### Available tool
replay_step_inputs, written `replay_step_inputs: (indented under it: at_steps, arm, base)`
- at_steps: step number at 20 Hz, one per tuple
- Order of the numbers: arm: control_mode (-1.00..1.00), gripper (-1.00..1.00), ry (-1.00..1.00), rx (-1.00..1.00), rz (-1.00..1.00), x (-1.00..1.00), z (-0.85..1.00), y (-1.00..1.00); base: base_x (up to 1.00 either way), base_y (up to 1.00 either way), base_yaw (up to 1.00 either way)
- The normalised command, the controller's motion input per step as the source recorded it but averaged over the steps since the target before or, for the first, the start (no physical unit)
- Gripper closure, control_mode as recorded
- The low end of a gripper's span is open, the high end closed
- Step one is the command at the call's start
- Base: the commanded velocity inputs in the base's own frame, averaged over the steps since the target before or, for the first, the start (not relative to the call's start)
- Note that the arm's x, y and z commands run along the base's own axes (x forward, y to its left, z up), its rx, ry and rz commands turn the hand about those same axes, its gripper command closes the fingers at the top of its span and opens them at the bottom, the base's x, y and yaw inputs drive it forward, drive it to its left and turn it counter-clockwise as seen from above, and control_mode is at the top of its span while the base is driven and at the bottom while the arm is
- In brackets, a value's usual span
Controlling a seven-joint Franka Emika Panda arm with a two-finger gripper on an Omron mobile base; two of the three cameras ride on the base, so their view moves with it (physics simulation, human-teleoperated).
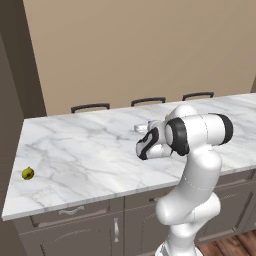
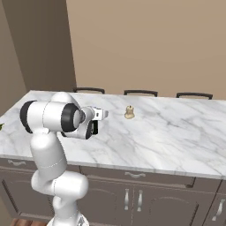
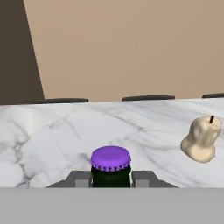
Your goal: Open the cabinet directly in front. Then move the beer and the cup to the dining counter with the candle on it.
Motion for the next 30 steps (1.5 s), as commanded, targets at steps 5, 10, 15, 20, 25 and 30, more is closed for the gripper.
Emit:
replay_step_inputs:
  at_steps: [5, 10, 15, 20, 25, 30]
  arm:
    - [-1.00, 1.00, 0.00, 0.00, 0.00, 0.00, 0.00, 0.00]
    - [-1.00, 1.00, 0.00, 0.00, 0.00, 0.00, 0.00, 0.00]
    - [-1.00, -1.00, 0.00, 0.00, 0.00, 0.00, 0.00, 0.00]
    - [-1.00, -1.00, 0.00, 0.00, 0.00, 0.00, 0.20, 0.00]
    - [-1.00, -1.00, 0.07, 0.01, 0.00, 0.00, 0.77, 0.00]
    - [-1.00, -1.00, 0.31, 0.04, 0.00, -0.55, 1.00, -0.02]
  base:
    - [0.00, 0.00, 0.00]
    - [0.00, 0.00, 0.00]
    - [0.00, 0.00, 0.00]
    - [0.00, 0.00, 0.00]
    - [0.00, 0.00, 0.00]
    - [0.00, 0.00, 0.00]
